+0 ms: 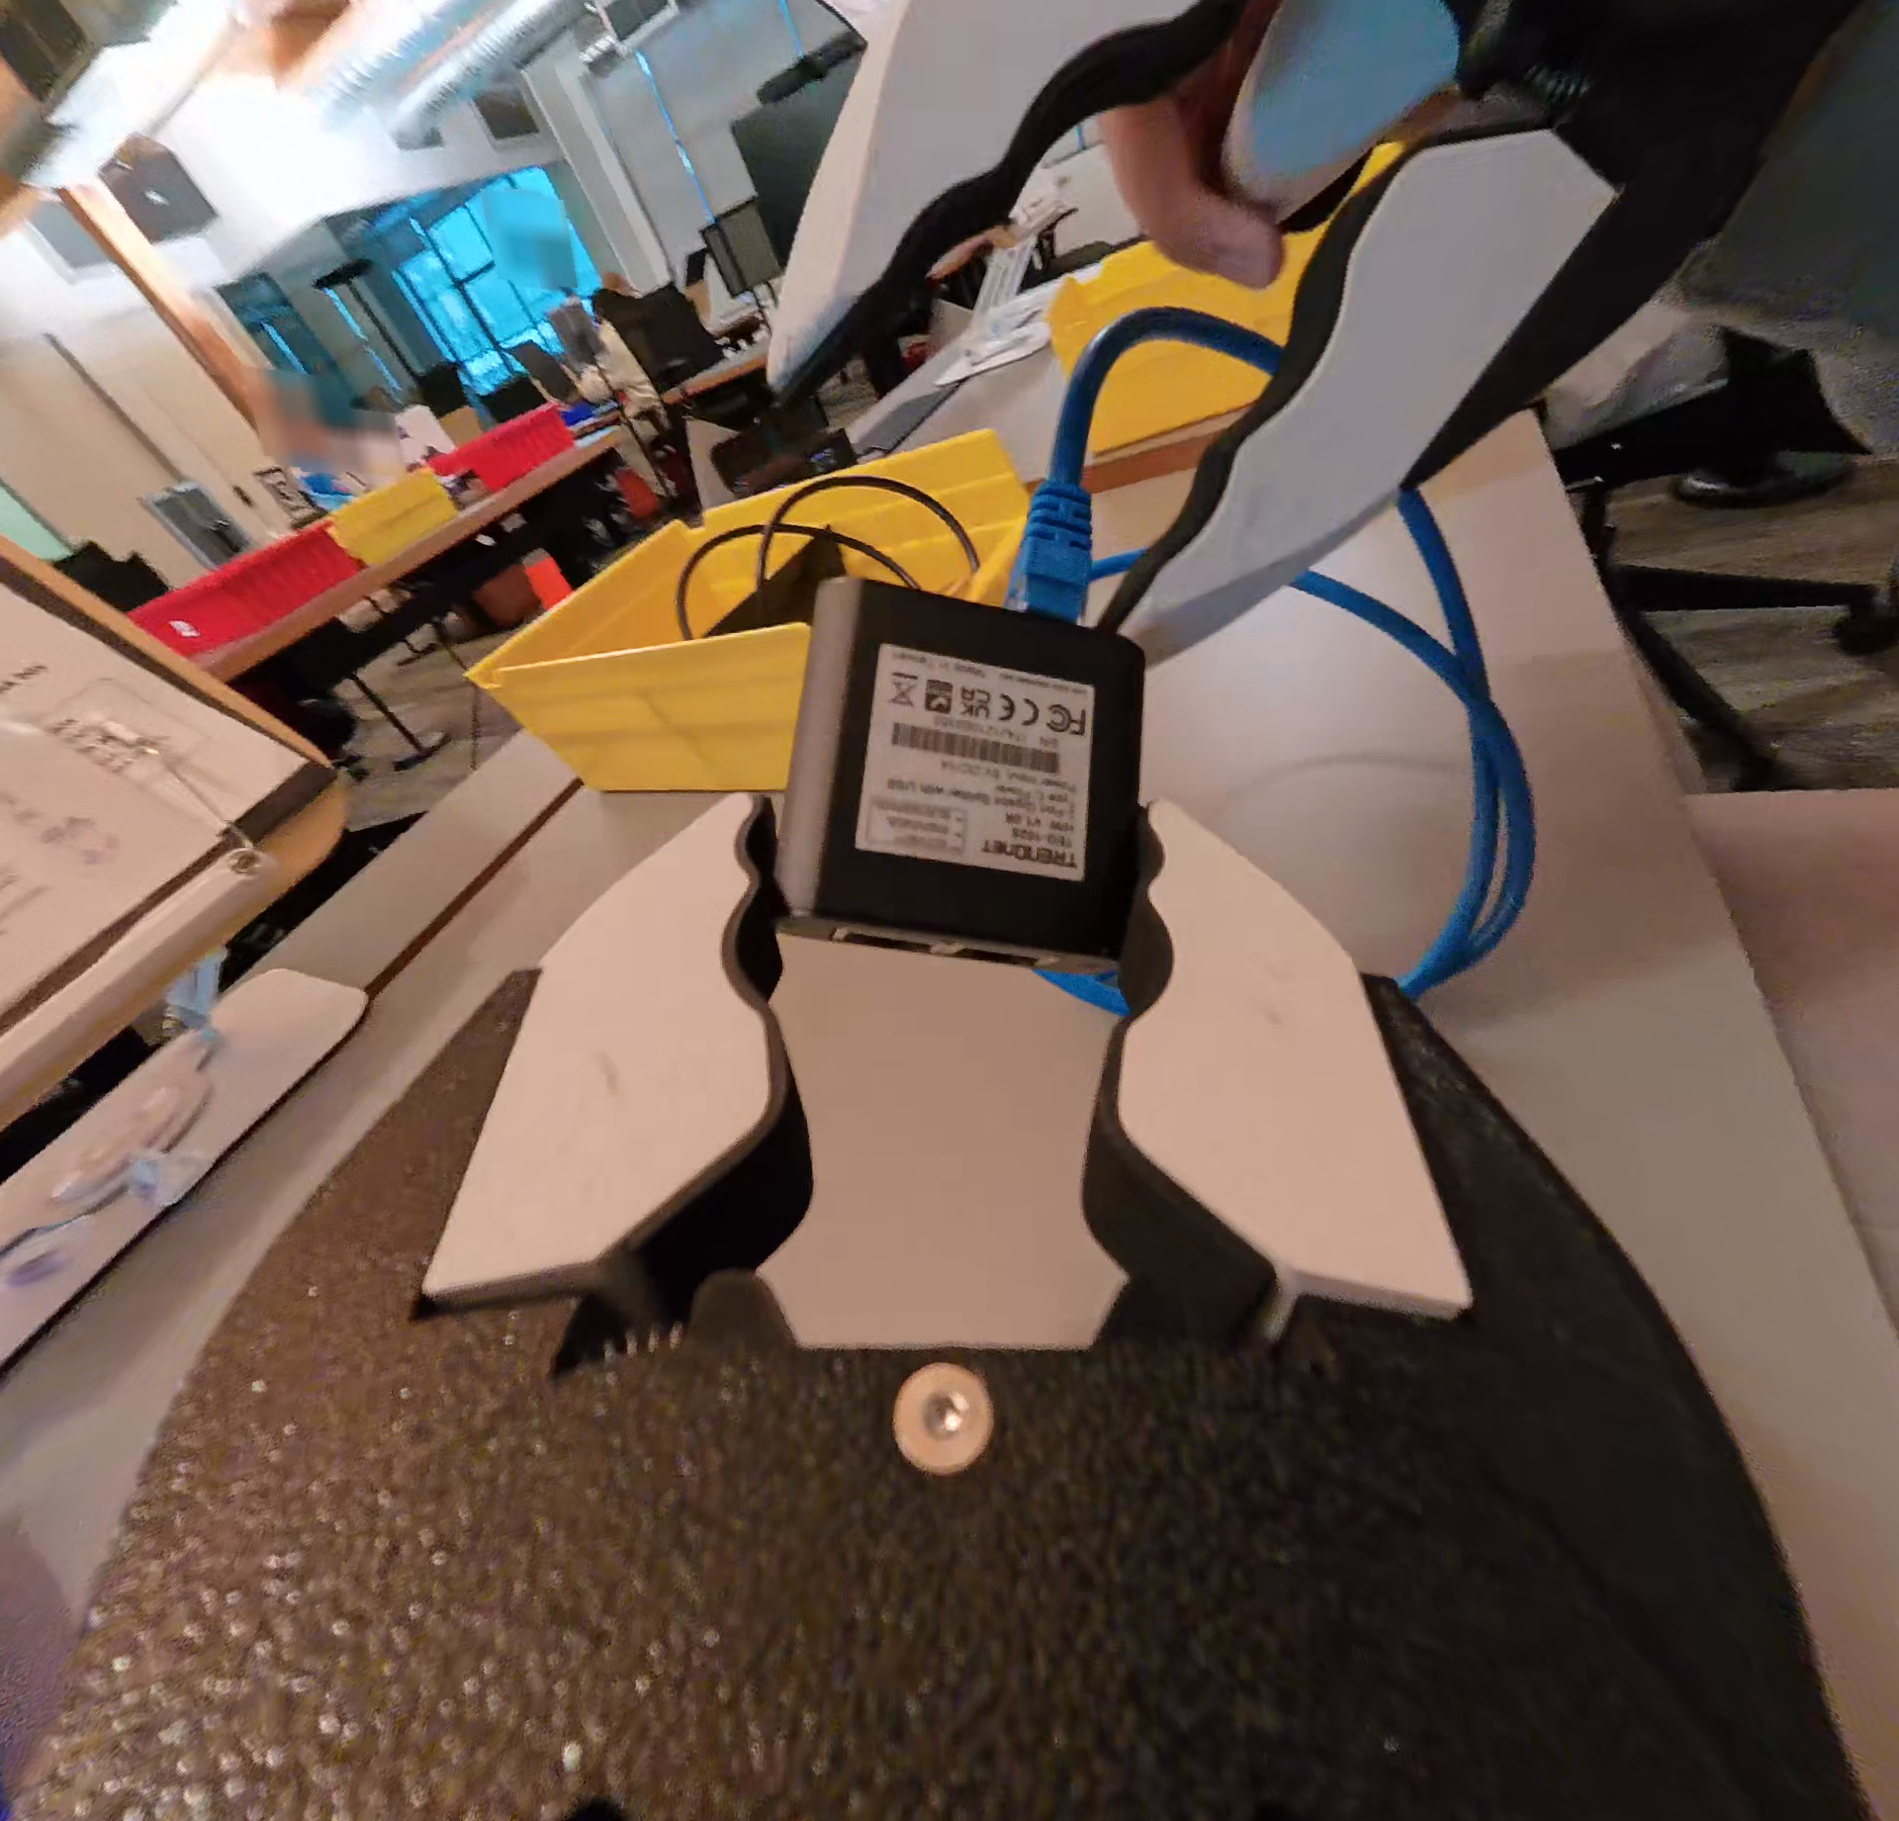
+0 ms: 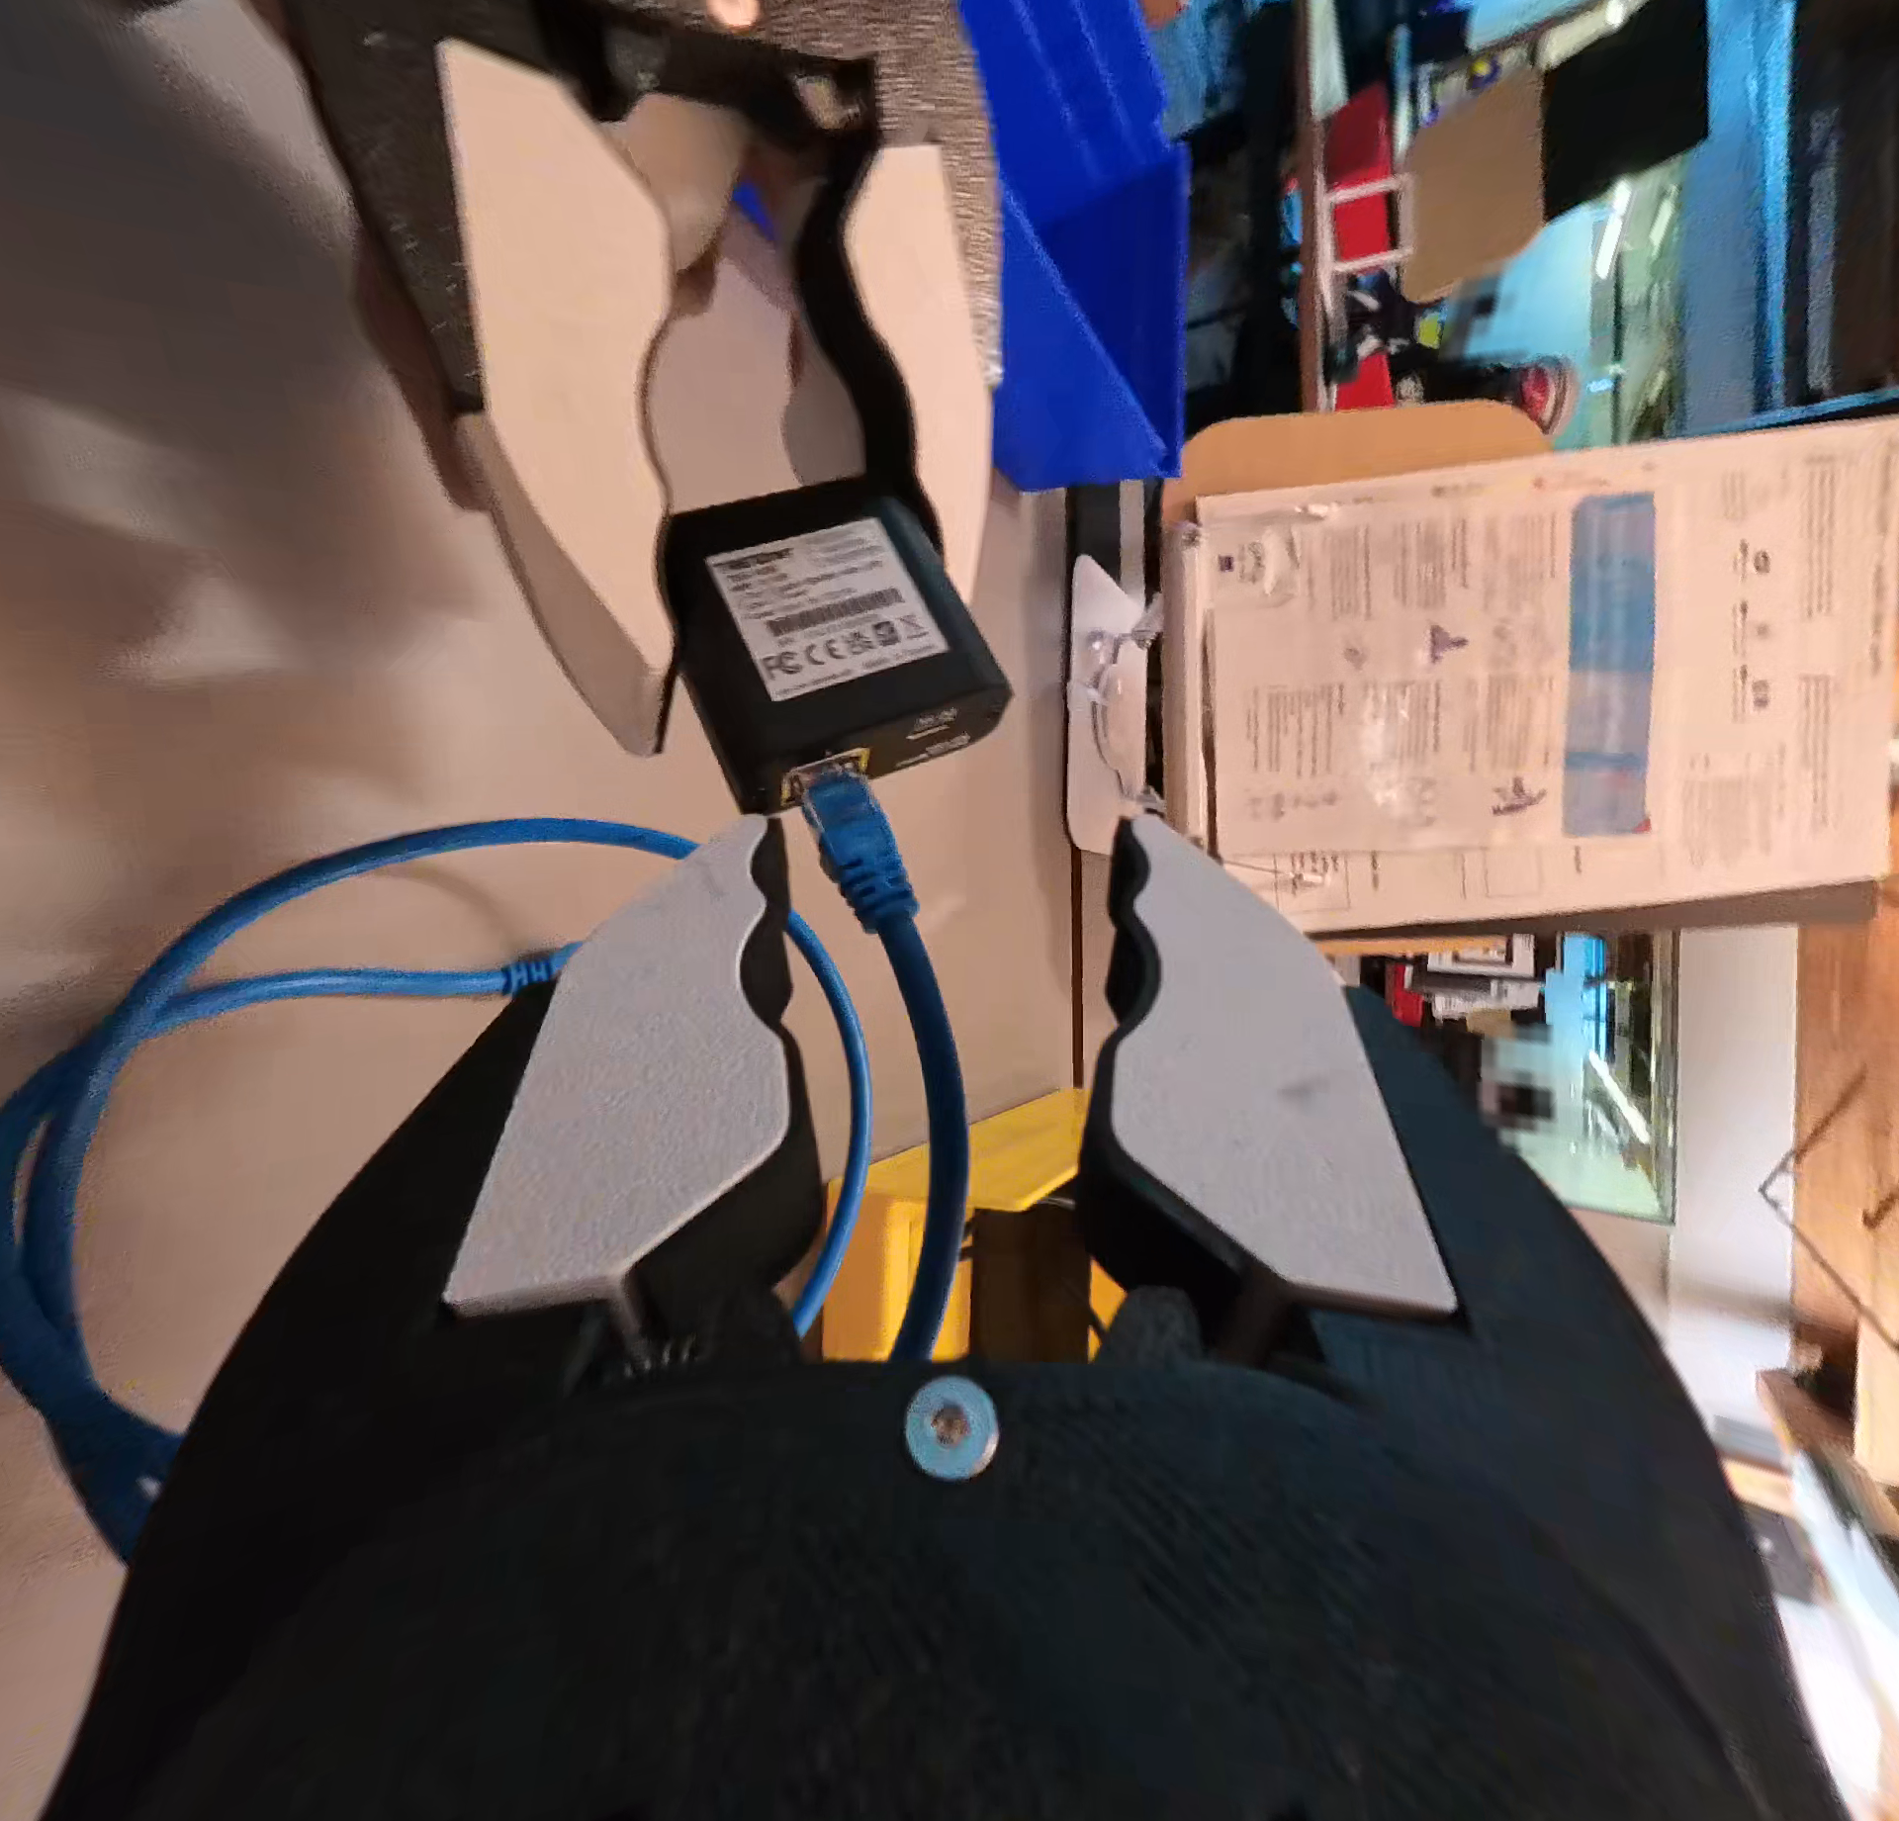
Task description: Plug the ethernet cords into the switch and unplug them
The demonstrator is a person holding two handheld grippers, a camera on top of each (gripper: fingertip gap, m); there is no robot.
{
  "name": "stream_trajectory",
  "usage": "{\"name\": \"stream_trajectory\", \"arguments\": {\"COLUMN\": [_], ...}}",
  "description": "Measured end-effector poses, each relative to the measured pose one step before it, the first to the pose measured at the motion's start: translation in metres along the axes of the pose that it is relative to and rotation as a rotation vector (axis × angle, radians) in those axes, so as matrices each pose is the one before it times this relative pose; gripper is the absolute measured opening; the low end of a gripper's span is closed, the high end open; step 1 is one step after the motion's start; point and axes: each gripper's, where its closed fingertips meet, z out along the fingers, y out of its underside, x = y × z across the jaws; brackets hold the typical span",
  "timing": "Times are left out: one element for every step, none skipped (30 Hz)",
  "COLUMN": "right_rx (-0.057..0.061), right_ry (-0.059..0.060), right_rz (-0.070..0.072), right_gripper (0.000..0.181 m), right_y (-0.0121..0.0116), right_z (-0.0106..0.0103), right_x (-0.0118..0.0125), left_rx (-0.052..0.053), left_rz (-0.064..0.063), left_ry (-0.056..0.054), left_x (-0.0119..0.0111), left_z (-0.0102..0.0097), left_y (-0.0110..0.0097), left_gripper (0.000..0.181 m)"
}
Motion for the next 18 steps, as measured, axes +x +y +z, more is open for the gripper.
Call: {"name": "stream_trajectory", "arguments": {"right_rx": [-0.0065, -0.0077, -0.0002, 0.0034, -0.0004, -0.0003, 0.0028, 0.0005, -0.0043, -0.0076, -0.0064, -0.0062, 0.0029, 0.0136, 0.0275, 0.0404, 0.0374, 0.0369], "right_ry": [-0.0196, -0.0457, -0.0592, -0.0419, -0.0377, -0.0282, -0.0259, -0.0047, -0.0024, -0.0158, -0.0118, -0.0024, 0.008, 0.0043, -0.0024, -0.0113, -0.0156, -0.0097], "right_rz": [-0.0269, -0.0109, 0.0085, 0.0094, -0.0009, 0.0011, 0.0094, 0.004, -0.0046, -0.0005, 0.0028, 0.0, 0.0027, 0.0118, 0.0178, 0.0243, 0.0325, 0.0441], "right_gripper": [0.061, 0.07, 0.074, 0.075, 0.076, 0.077, 0.076, 0.075, 0.073, 0.066, 0.062, 0.062, 0.062, 0.062, 0.062, 0.062, 0.062, 0.062], "right_y": [0.00142, 0.00068, -0.00104, -0.00195, -0.00147, -0.00098, -0.0008, -0.00001, 0.00089, 0.00155, 0.00116, 0.00145, 0.00034, -0.00061, -0.00183, -0.00246, -0.00152, -0.00112], "right_z": [0.00225, 0.00268, 0.00303, 0.0029, 0.00203, 0.00128, 0.0013, 0.00183, 0.00229, 0.00249, 0.00226, 0.00162, 0.0009, 0.00017, -0.00081, -0.00148, -0.00198, -0.00244], "right_x": [-0.00501, -0.00789, -0.009, -0.00615, -0.00567, -0.00407, -0.00303, -0.00034, -0.00056, -0.00278, -0.00198, -0.00107, 0.00006, -0.00031, -0.00073, -0.00128, -0.00121, 0.00064], "left_rx": [-0.0224, -0.0227, -0.0169, -0.0165, -0.0166, -0.0156, -0.0116, -0.0061, -0.0014, -0.0011, -0.007, -0.0166, -0.0114, 0.0021, 0.0128, 0.0218, 0.0314, 0.0373], "left_rz": [0.0084, 0.0161, 0.013, 0.0085, 0.0116, 0.0161, 0.0166, 0.0087, 0.0032, 0.0033, 0.0035, 0.0042, 0.0083, 0.0078, 0.0057, -0.0007, -0.0061, -0.0023], "left_ry": [0.0098, 0.0099, 0.0164, 0.0163, 0.0096, 0.0045, 0.0069, 0.0159, 0.0192, 0.0082, 0.0074, 0.0061, -0.0045, -0.0014, 0.0059, 0.0132, 0.0155, 0.0054], "left_x": [0.00143, 0.00189, 0.00291, 0.00288, 0.00198, 0.00148, 0.00192, 0.00301, 0.00328, 0.0019, 0.00166, 0.0014, -0.00022, 0.00005, 0.00073, 0.00145, 0.00201, 0.00086], "left_z": [0.00065, 0.00089, 0.00091, 0.001, 0.00097, 0.00072, 0.00061, 0.00036, 0.00036, 0.00051, 0.00081, 0.00074, 0.00038, -0.00013, -0.00052, -0.00104, -0.00158, -0.00217], "left_y": [0.00274, 0.00294, 0.0022, 0.00187, 0.00164, 0.00131, 0.00089, -0.00007, -0.00079, -0.00102, -0.0001, 0.0015, 0.0015, 0.00027, -0.00084, -0.00186, -0.00307, -0.00361], "left_gripper": [0.064, 0.064, 0.064, 0.065, 0.065, 0.065, 0.064, 0.064, 0.064, 0.065, 0.064, 0.064, 0.065, 0.065, 0.065, 0.065, 0.065, 0.065]}}
